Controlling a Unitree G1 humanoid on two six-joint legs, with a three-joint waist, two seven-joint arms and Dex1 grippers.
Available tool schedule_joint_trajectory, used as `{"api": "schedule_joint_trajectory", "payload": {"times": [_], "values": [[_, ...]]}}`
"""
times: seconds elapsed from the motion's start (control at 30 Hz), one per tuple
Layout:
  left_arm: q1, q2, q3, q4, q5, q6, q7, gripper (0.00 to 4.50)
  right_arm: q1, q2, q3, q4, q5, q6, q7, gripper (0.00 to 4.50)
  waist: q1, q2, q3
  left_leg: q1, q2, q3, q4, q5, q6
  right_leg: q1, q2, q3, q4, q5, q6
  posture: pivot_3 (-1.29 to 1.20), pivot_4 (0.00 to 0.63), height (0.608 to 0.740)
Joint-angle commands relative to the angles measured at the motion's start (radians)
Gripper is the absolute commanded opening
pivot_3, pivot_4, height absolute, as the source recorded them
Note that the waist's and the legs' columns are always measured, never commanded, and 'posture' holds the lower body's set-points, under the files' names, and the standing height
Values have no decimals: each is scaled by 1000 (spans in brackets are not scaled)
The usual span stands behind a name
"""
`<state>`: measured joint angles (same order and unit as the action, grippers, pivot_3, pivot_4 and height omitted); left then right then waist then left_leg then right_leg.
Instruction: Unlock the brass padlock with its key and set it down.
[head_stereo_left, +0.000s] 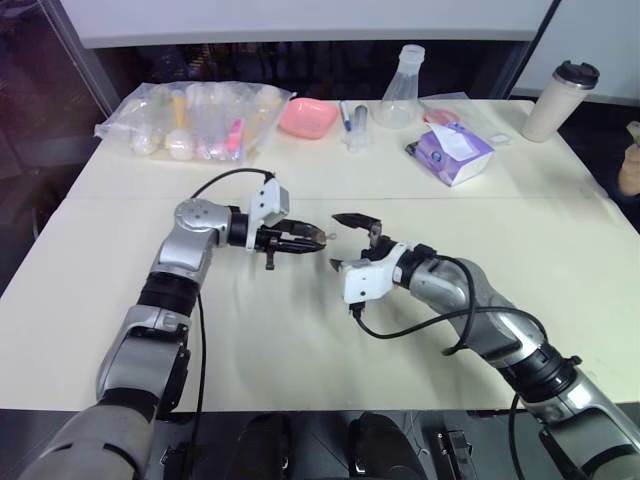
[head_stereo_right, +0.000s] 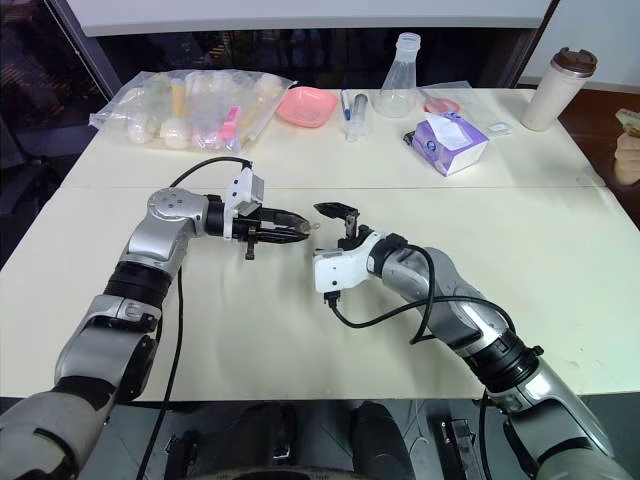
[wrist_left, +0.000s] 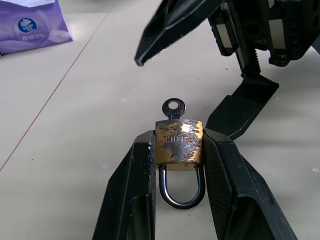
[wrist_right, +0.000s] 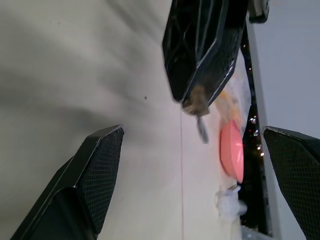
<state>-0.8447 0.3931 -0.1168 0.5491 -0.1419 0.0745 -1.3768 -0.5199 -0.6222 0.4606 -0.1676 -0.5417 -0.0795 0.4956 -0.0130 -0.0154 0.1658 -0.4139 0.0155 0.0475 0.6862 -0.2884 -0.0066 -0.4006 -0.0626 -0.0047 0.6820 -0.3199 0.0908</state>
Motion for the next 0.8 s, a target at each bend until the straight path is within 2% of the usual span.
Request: {"api": "schedule_joint_trajectory", "payload": {"times": [0.03, 0.27, 0.47, 0.8], "values": [[4, 8, -3, -33, -21, -6, -6, 750, -27, 13, -18, 7, -30, -36, 2, 3672, 1, 0, 0, 0, 0, 0, 0, 0, 0, 0, 0, 0, 0, 0, 0, 0, 150, 715], [14, 13, -14, -51, -20, -8, -2, 750, -28, 24, -31, 20, -52, -68, 16, 150, 0, 0, 0, 0, 0, 0, 0, 0, 0, 0, 0, 0, 0, 0, 0, 0, 150, 715], [22, 12, -26, -72, -12, -28, 14, 750, -24, 43, -40, 3, -34, -55, 60, 64, 0, 0, 0, 0, 0, 0, 0, 0, 0, 0, 0, 0, 0, 0, 0, 0, 150, 715], [38, 12, -79, -90, 71, -258, 80, 750, -26, 96, -46, -33, 125, 148, 332, 64, 1, 0, 0, 0, 0, 0, 0, 0, 0, 0, 0, 0, 0, 0, 0, 0, 150, 715]]}}
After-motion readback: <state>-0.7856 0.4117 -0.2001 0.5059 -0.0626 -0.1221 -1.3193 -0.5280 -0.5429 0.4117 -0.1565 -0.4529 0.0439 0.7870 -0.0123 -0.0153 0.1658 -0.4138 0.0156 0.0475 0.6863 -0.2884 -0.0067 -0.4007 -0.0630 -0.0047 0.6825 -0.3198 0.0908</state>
